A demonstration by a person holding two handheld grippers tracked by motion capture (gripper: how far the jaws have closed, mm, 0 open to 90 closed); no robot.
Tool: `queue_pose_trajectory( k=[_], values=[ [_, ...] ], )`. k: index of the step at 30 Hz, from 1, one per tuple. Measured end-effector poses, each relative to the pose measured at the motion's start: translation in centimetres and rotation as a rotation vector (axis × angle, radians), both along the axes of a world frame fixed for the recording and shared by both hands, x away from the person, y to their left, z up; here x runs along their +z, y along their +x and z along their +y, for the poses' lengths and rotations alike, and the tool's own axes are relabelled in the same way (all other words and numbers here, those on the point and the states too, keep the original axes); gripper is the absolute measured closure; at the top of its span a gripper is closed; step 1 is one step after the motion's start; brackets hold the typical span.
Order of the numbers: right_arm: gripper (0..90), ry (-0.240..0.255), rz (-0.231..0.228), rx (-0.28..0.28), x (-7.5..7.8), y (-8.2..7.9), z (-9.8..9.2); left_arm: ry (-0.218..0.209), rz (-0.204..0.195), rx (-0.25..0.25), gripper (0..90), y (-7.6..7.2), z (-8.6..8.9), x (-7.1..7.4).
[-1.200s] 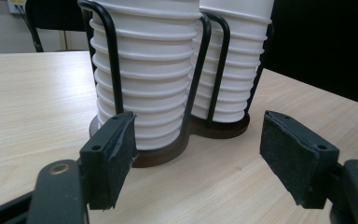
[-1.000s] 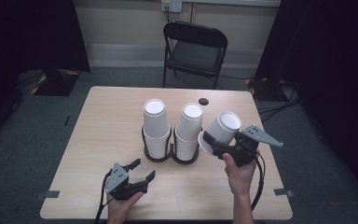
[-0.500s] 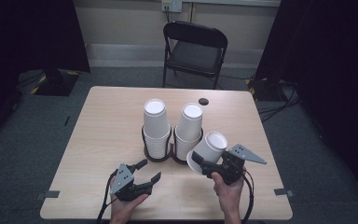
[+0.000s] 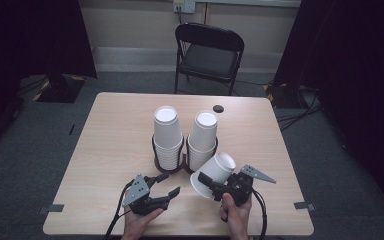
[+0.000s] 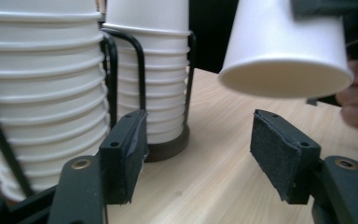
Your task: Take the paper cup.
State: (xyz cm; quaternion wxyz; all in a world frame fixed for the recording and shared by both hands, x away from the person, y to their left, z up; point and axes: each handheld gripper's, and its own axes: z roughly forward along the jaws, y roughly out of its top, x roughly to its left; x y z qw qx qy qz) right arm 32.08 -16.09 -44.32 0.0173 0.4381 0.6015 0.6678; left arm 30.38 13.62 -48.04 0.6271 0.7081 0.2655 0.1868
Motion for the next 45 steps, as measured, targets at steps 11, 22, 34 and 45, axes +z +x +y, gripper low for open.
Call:
queue_pose_trajectory(
  k=[11, 22, 34, 45],
  values=[
    [15.6, 0.107, 0.076, 0.054, -1.5, -0.3, 1.5, -0.043, -0.015, -0.037, 41.2, 0.2, -0.6, -0.1],
    [15.6, 0.214, 0.149, 0.092, -2.9, -0.7, 2.9, -0.060, -0.071, -0.011, 53.8, -0.1, -1.6, -0.4],
    [15.6, 0.264, 0.201, 0.172, -3.1, -0.5, 3.9, -0.066, -0.125, 0.017, 68.1, -0.1, -2.4, -0.3],
    [12.9, 0.248, 0.223, 0.197, -3.2, -0.6, 4.7, -0.065, -0.123, 0.021, 84.3, -0.1, -2.6, -0.3]
  ],
)
